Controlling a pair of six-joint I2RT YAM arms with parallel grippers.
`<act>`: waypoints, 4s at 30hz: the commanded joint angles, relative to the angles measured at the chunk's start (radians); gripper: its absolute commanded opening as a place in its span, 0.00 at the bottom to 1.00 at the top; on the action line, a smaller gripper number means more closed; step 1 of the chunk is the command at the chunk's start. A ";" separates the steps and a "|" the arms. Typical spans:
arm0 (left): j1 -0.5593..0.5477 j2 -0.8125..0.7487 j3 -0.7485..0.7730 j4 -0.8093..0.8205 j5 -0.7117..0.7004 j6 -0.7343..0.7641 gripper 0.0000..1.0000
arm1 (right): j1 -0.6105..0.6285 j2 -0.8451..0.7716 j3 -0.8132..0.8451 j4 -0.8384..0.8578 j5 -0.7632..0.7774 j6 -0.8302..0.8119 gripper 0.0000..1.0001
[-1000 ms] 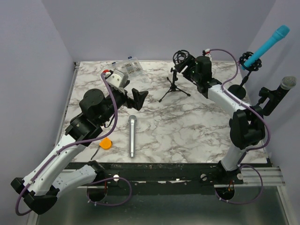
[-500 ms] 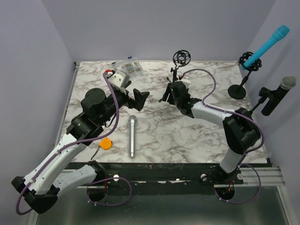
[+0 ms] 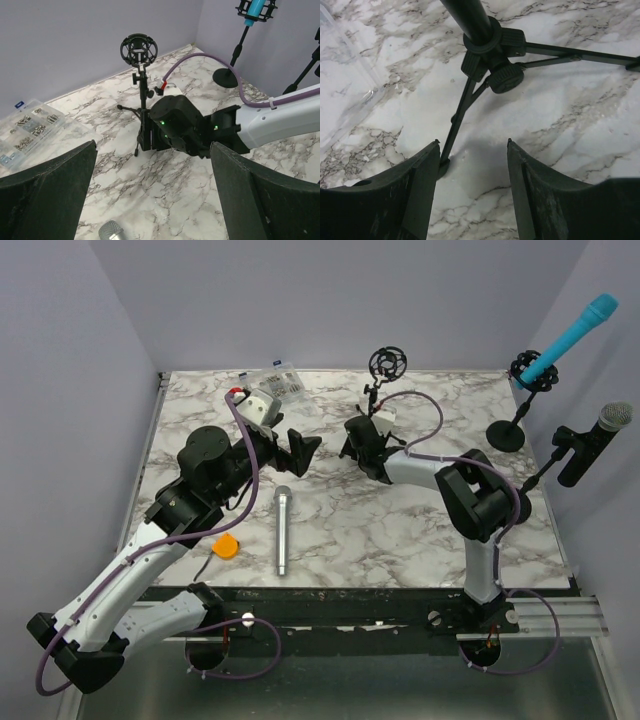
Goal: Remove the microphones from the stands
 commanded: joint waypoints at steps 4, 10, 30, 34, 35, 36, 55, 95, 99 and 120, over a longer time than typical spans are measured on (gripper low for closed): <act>0.005 -0.003 0.008 0.000 0.013 0.002 0.94 | -0.021 0.142 0.133 0.093 0.081 -0.054 0.56; 0.006 -0.005 0.009 0.000 0.012 0.004 0.94 | -0.070 0.244 0.253 0.116 0.036 -0.117 0.56; 0.006 0.001 0.013 -0.007 0.015 0.006 0.94 | -0.127 0.354 0.581 -0.139 -0.062 -0.217 0.76; 0.004 -0.005 0.012 -0.004 0.025 0.000 0.95 | -0.128 0.192 0.423 -0.194 -0.055 -0.196 0.84; 0.005 -0.006 0.011 -0.002 0.027 -0.001 0.95 | -0.126 0.153 0.387 -0.207 -0.052 -0.189 0.85; 0.005 -0.008 0.010 -0.002 0.027 -0.002 0.95 | -0.126 0.101 0.334 -0.210 -0.055 -0.184 0.89; 0.004 -0.038 -0.004 0.013 0.035 -0.017 0.95 | -0.143 -0.538 -0.333 -0.652 0.719 0.320 0.90; 0.013 0.024 0.013 -0.001 0.070 -0.028 0.95 | -0.595 -0.321 0.692 -0.566 0.317 -0.338 0.88; 0.013 0.036 0.013 0.001 0.085 -0.037 0.94 | -0.660 -0.287 0.709 -0.566 0.285 -0.334 0.88; 0.005 0.083 -0.025 0.041 0.087 -0.024 0.95 | -0.780 -0.045 0.949 -0.535 0.145 -0.396 0.87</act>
